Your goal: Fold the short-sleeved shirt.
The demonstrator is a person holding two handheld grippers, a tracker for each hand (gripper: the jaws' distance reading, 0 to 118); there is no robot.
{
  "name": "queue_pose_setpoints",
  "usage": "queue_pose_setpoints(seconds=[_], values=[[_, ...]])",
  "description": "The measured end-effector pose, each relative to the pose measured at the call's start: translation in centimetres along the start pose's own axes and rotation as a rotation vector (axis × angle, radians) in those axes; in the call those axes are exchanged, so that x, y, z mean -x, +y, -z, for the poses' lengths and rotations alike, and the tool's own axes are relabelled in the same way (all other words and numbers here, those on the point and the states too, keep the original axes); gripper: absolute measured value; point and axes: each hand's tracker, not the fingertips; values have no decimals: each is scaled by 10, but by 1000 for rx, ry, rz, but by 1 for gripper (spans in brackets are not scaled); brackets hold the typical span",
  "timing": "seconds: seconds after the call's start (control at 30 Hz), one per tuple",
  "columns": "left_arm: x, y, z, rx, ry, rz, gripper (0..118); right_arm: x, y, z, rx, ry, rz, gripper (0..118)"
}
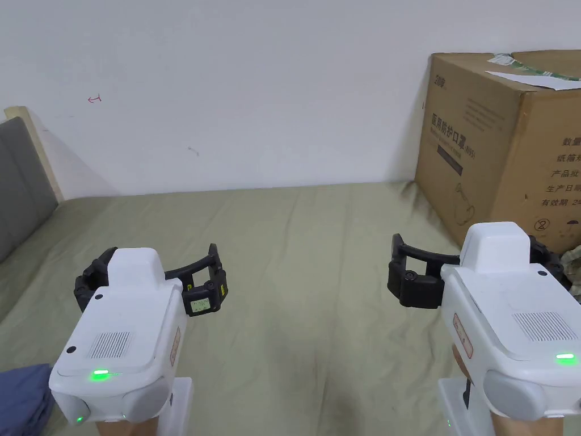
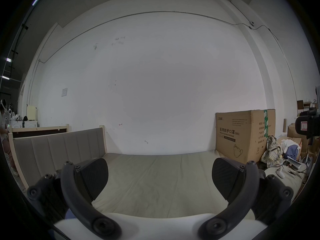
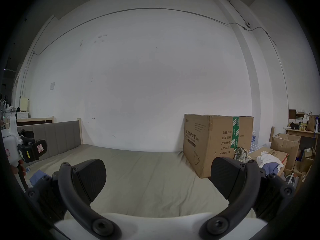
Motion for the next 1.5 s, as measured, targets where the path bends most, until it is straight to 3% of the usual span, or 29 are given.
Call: queue_pose_setpoints(seconds=[0.73,0.87,0.93,1.03,1.17,1.27,1.5], values=[[4,-2,2,4,-5,0,118,3,0,5,27,4,-6,118],[4,-1,2,5,-9,0,118,5,3,11,118,-79,35,118],[4,-1,3,13,-7,5,118,5,5,13,184,-126,99,118],[5,-2,5,16,-2,4,118,4,16,23,406,-190,178,117],[7,-3,5,19,-1,-20,118,-8,22,38,642,-171,296,117],[7,-4,6,22,3,-22,118,-12,20,43,649,-160,344,117],[5,-2,5,17,0,-15,118,-8,18,42,598,-153,303,117]])
